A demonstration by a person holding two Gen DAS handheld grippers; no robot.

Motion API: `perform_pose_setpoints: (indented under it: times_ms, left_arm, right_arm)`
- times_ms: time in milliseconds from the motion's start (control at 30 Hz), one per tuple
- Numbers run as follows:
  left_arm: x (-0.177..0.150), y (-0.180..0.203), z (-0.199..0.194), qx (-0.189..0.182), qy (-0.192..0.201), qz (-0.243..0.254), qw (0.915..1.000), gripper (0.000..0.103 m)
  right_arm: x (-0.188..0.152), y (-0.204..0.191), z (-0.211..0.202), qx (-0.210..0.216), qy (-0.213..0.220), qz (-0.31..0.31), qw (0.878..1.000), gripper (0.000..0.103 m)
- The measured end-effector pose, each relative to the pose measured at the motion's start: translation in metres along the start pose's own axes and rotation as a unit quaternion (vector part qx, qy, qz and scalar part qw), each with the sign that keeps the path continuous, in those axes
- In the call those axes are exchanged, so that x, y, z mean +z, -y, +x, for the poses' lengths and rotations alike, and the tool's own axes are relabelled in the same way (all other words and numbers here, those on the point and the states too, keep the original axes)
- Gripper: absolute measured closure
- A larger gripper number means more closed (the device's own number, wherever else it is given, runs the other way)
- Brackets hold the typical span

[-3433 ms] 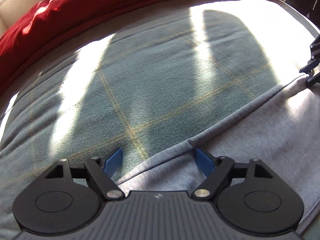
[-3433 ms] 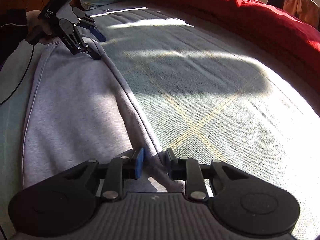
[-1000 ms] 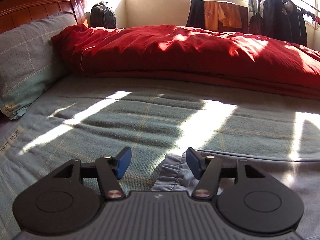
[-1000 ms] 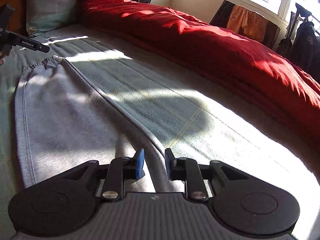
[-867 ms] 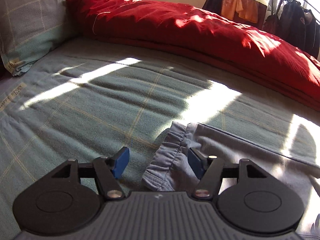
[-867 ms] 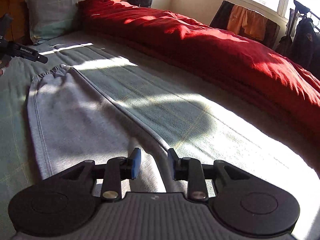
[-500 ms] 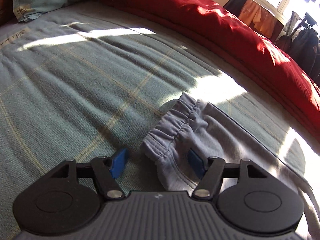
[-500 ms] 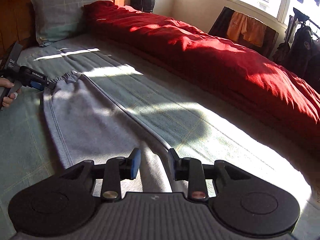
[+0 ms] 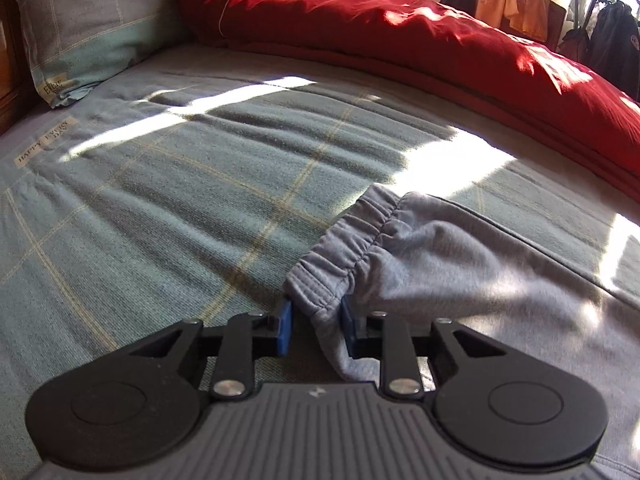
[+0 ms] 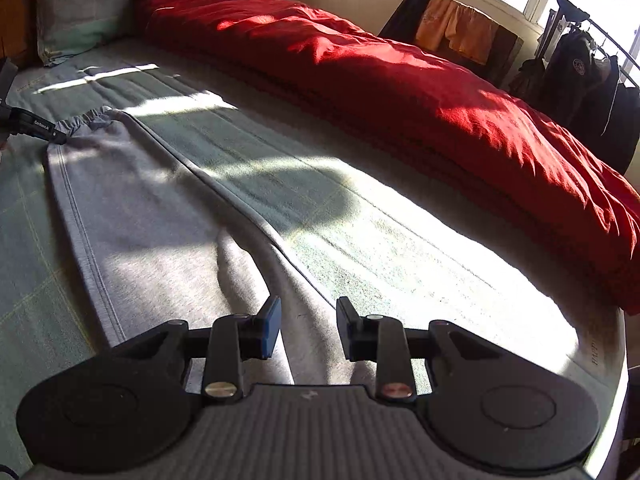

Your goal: Fold clothes

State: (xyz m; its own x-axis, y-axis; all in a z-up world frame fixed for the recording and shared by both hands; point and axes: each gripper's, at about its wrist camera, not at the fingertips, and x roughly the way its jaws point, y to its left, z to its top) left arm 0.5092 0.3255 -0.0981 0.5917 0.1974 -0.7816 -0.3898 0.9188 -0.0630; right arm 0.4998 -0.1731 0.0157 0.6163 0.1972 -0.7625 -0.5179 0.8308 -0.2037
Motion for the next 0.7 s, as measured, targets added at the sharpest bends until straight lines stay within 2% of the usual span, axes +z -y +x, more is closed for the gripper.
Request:
perform_pose_setpoints:
  times_ms: [100,200,367,633,700]
  left_arm:
    - [0.0,-0.001,-0.001,0.008,-0.003,-0.008,0.9999,0.07]
    - [0.0,0.0,-0.012,0.021,0.0,-0.001,0.9998,0.063]
    - [-0.002,0.01,-0.048,0.045,0.003,0.029,0.9986,0.054]
    - [-0.013,0.039,-0.104,0.076,0.005,0.089,0.9931,0.053]
    - [-0.017,0.048,-0.117,0.062,0.005,0.093,0.9937,0.053]
  right_arm:
    - [-0.012,0.02,-0.007,-0.01,-0.008,0.025,1.0,0.069]
    - [-0.028,0.04,-0.019,-0.018,-0.01,0.049,0.999,0.064]
    - [-0.05,0.064,-0.058,-0.032,0.006,0.069,0.997,0.064]
    - [-0.082,0.091,-0.131,-0.05,0.035,0.088,0.994,0.063]
    - [-0.092,0.096,-0.146,-0.054,0.04,0.089,0.994,0.063]
